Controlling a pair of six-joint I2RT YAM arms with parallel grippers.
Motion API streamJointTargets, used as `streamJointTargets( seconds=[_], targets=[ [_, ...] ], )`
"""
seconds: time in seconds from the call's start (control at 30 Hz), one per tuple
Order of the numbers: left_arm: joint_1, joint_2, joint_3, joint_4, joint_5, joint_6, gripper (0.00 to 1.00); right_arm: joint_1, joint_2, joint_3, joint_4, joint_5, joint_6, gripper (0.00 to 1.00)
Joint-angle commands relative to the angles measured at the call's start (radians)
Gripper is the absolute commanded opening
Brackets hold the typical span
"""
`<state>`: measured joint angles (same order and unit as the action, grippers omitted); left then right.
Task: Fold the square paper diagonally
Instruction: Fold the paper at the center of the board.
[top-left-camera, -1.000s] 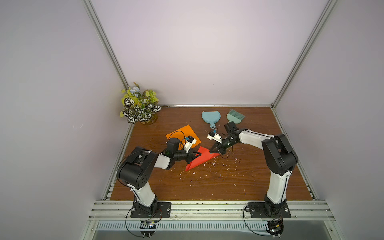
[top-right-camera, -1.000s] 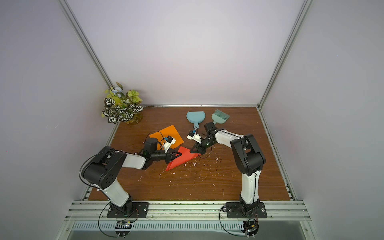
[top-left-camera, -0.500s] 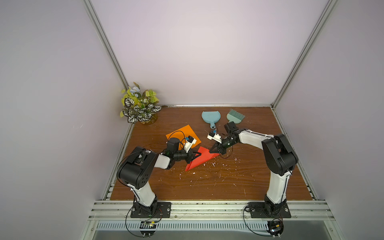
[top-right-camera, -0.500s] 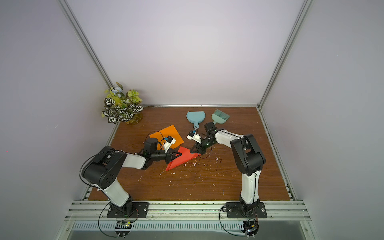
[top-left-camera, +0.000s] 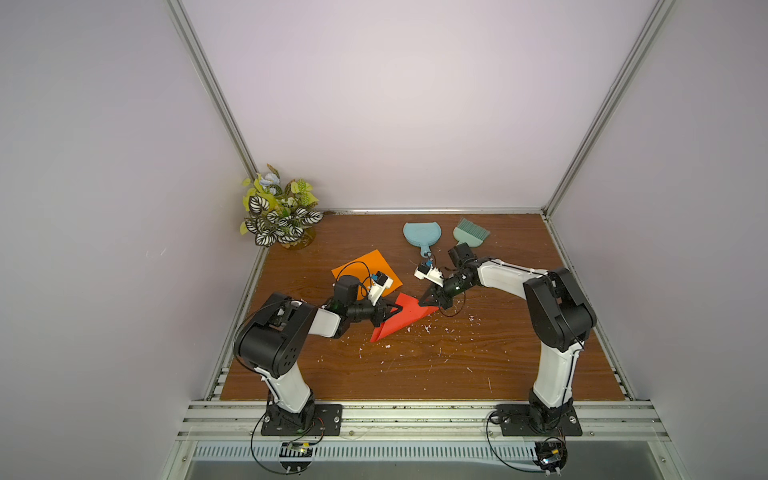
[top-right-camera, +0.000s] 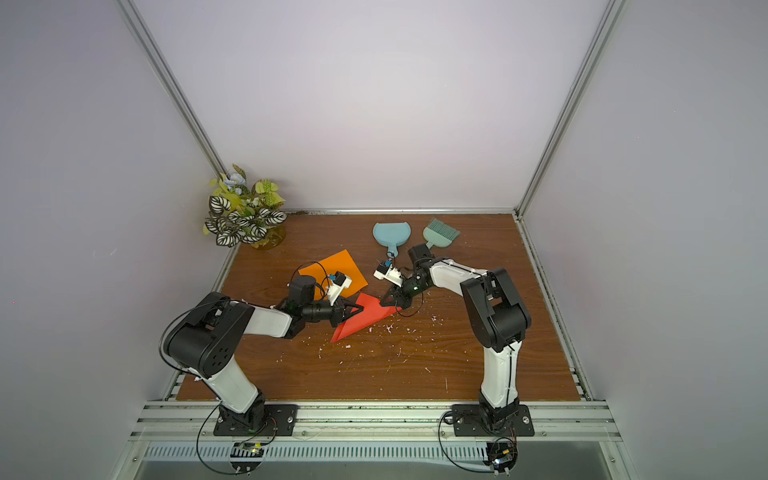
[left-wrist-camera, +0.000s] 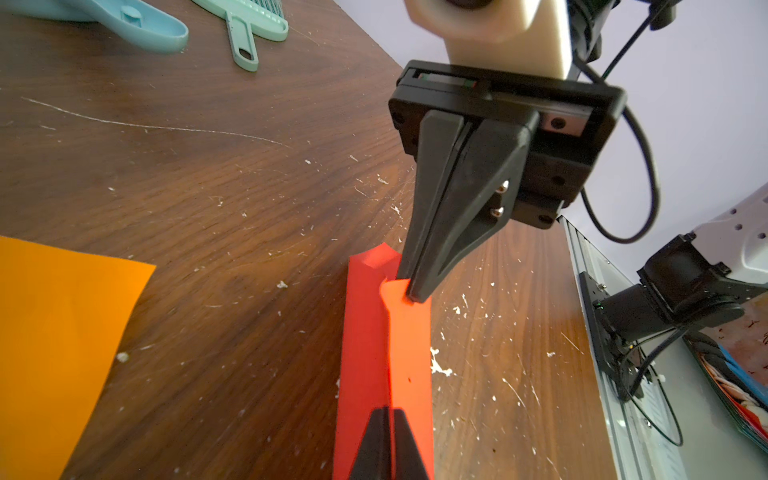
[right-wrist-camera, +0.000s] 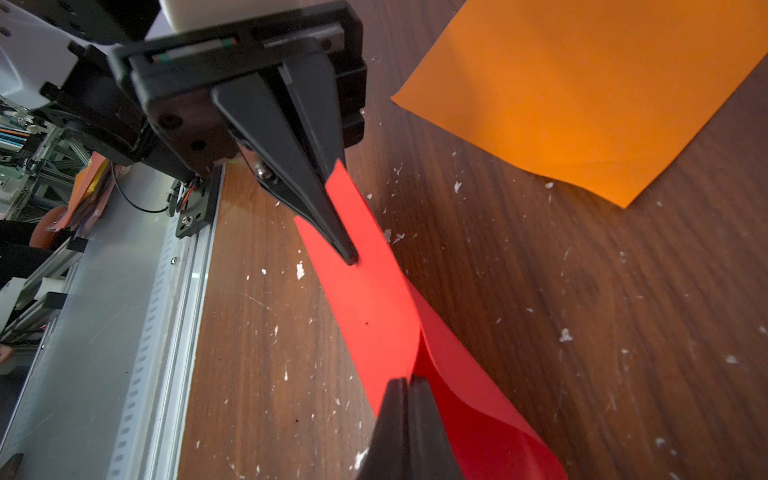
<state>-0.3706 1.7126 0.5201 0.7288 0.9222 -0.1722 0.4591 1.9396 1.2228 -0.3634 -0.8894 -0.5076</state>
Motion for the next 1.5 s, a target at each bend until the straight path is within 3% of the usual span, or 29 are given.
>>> streamJointTargets(
  seconds=[0.0, 1.47],
  targets=[
    [0.006, 0.010, 0.017, -0.016, 0.012, 0.004, 0.08, 0.007, 0.001, 0.026, -0.008, -0.004, -0.010, 0.00],
    [0.005, 0.013, 0.029, -0.041, 0.003, 0.010, 0.08, 0.012, 0.004, 0.015, 0.001, 0.001, -0.012, 0.00]
  ],
)
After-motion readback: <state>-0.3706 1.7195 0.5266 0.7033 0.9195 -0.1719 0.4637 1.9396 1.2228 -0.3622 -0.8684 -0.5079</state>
